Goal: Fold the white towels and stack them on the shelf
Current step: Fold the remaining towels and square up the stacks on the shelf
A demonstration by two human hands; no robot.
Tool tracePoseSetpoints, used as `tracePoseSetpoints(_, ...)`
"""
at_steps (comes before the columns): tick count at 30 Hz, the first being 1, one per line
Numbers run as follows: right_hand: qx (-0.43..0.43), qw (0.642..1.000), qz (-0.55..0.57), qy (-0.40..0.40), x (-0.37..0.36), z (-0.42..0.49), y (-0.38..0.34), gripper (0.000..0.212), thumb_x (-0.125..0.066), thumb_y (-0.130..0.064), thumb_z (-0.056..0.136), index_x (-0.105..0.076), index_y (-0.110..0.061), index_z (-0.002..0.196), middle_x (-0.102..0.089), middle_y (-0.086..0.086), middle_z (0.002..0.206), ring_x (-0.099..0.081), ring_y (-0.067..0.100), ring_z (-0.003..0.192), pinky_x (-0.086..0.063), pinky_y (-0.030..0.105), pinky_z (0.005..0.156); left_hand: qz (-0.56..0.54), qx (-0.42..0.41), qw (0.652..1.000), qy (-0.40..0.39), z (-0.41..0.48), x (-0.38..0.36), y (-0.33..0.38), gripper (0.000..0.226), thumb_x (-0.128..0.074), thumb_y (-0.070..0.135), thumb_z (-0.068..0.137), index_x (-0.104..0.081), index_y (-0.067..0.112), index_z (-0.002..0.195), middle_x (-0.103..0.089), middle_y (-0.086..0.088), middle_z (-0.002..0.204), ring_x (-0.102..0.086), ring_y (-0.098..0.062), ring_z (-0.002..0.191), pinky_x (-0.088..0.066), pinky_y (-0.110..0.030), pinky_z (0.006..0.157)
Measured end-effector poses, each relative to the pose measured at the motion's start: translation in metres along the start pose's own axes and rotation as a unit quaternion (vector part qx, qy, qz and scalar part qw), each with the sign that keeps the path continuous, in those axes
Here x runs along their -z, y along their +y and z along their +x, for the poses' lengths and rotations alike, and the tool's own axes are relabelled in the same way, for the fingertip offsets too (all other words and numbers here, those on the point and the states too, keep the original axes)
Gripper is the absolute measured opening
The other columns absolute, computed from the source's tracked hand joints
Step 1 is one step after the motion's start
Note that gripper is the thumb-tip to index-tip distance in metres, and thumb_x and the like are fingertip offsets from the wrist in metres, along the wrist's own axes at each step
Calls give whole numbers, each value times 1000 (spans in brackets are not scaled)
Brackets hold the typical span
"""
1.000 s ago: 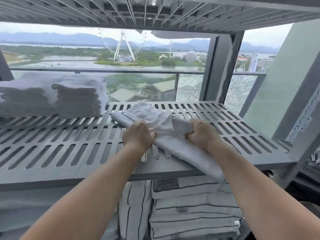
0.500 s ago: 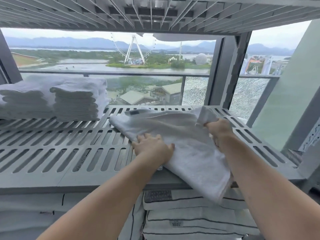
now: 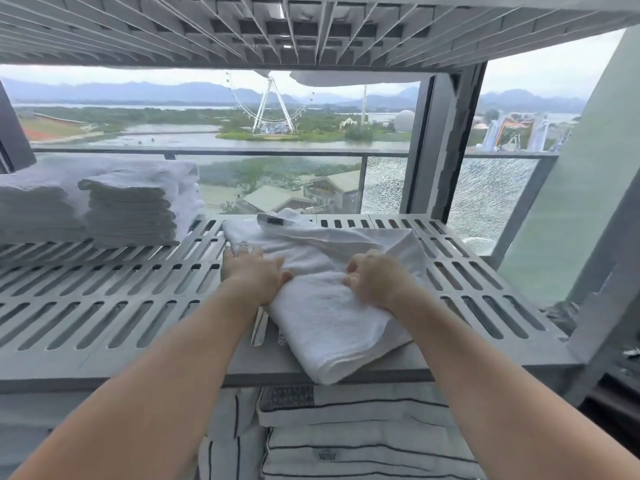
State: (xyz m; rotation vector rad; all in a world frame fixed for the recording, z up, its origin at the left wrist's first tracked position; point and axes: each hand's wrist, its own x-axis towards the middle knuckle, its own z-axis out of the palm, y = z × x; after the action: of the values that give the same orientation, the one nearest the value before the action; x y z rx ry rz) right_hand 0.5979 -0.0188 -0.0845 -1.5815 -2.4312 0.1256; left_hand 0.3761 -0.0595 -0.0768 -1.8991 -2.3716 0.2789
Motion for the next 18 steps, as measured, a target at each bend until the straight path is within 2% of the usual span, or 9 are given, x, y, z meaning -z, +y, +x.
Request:
tracePoseSetpoints(1,-15,999,-36,6,-1,-1,-2,38,-53,-49,96,-64,-19,118,-59,7,117,-56,24,111,-44,35,96,20,6,999,26,-4,4,2,53,-23,57,104,-41,35,149,-35,-9,159,-25,-36,148,-21,-55,116)
tracePoseSetpoints(3,-38,997,-66,0,-1,-3,-7,45,-50,-54,96,-62,-17,118,-60,8,116,-57,25,108,-48,38,93,26,1,995,95,-15,9,15,35,-37,36,105,-62,25,127,-59,-7,131,-51,-31,124,-43,-47,101)
tracePoseSetpoints(5,-51,997,-57,-20,1,-6,-15,41,-52,-54,95,-63,-16,107,-64,5,107,-60,24,101,-49,36,82,-21,4,991,131,-25,8,32,30,-42,22,100,-66,20,119,-63,-7,119,-56,-29,114,-48,-42,89)
tracePoseSetpoints(8,-54,997,-47,-35,4,-13,-25,39,-57,-47,93,-54,-15,71,-57,2,79,-60,24,84,-41,32,68,-81,27,993,78,-33,11,52,36,-43,31,99,-59,17,128,-59,-9,130,-48,-30,123,-41,-39,77)
tracePoseSetpoints(11,-56,998,-5,-33,8,-22,-36,44,-63,-35,91,-43,-15,58,-45,0,62,-51,24,71,-33,29,59,-98,34,994,22,-37,17,55,46,-39,41,101,-51,19,139,-52,-8,142,-39,-32,132,-34,-40,80)
tracePoseSetpoints(13,-52,998,13,-38,10,-28,-46,46,-64,-30,91,-39,-16,55,-40,0,58,-46,23,71,-32,29,61,-92,14,996,-1,-41,15,49,53,-33,50,102,-47,19,143,-47,-10,148,-31,-34,139,-38,-43,84)
tracePoseSetpoints(15,-56,998,12,-39,11,-32,-57,45,-63,-27,91,-39,-16,54,-41,0,58,-47,23,72,-34,28,65,-68,-44,997,9,-43,7,37,55,-28,55,103,-46,21,143,-43,-12,152,-24,-36,144,-38,-48,98)
tracePoseSetpoints(18,-71,997,-17,-34,11,-36,-77,35,-59,-19,89,-44,-16,57,-49,1,65,-50,23,76,-40,27,69,-69,-137,988,22,-37,-6,13,53,-23,54,105,-35,31,151,-32,-10,160,-19,-37,147,-25,-51,115)
